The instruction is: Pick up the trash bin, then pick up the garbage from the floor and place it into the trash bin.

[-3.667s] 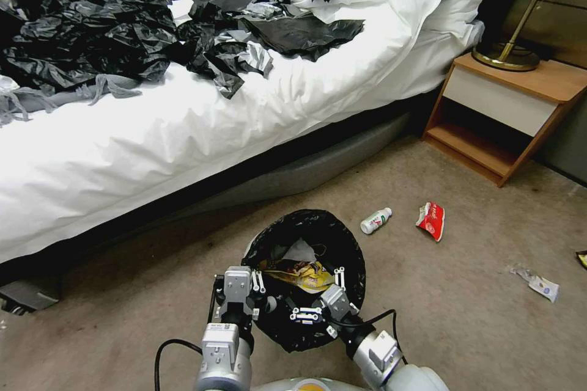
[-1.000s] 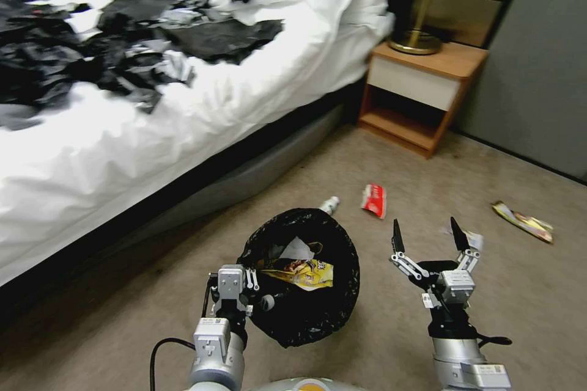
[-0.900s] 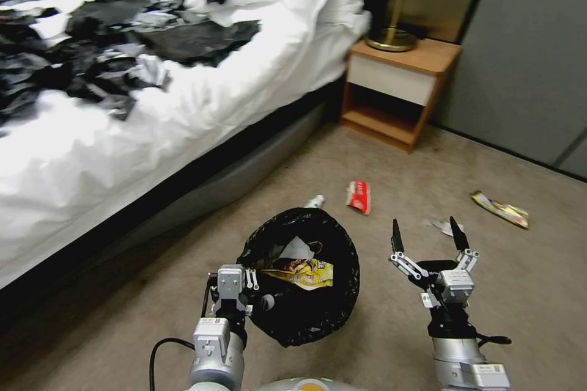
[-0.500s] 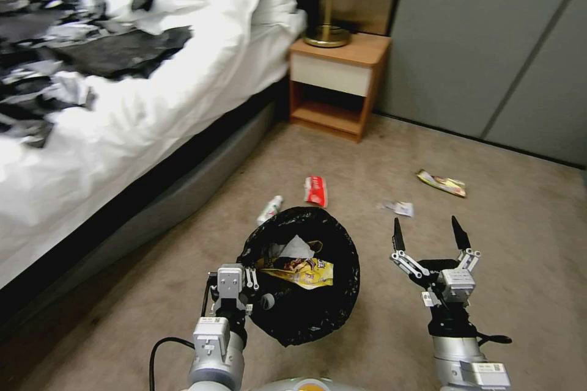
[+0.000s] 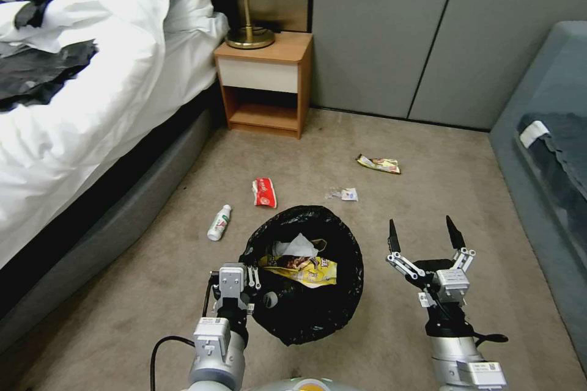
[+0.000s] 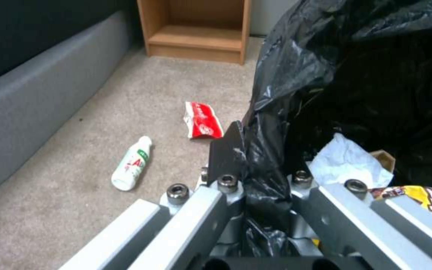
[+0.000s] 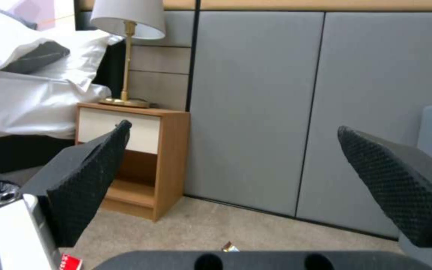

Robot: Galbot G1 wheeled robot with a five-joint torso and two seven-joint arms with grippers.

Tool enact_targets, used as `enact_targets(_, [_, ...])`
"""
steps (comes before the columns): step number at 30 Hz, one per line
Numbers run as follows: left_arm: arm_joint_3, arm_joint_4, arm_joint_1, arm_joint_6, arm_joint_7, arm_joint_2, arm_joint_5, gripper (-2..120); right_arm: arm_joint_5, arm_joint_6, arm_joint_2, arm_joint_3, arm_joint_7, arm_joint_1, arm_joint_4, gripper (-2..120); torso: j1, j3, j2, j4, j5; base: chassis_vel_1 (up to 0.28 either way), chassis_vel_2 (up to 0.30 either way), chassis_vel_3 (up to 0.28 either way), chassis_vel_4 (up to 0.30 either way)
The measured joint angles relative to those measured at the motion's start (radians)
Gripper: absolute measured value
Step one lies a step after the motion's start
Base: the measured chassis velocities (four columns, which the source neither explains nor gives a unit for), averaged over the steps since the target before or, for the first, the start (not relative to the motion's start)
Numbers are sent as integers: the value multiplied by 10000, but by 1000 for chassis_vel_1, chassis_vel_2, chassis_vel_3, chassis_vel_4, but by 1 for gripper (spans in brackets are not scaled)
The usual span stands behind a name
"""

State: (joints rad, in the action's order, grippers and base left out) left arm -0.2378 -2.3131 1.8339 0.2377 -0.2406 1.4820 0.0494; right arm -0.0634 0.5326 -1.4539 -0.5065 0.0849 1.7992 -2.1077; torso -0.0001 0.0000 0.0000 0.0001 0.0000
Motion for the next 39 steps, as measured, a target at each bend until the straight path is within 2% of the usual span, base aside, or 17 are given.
enact_targets(21, [65, -11, 17, -63, -47, -15, -8, 1, 116, 97, 17, -20, -238, 27, 70, 100, 0, -1, 1, -2, 0, -19, 14, 14, -14])
enact_targets(39, [62, -17, -25, -33, -58, -7, -3, 1, 158, 82, -23, -25, -238, 10, 106, 100, 1, 1, 0, -2, -1, -219, 209, 210, -215])
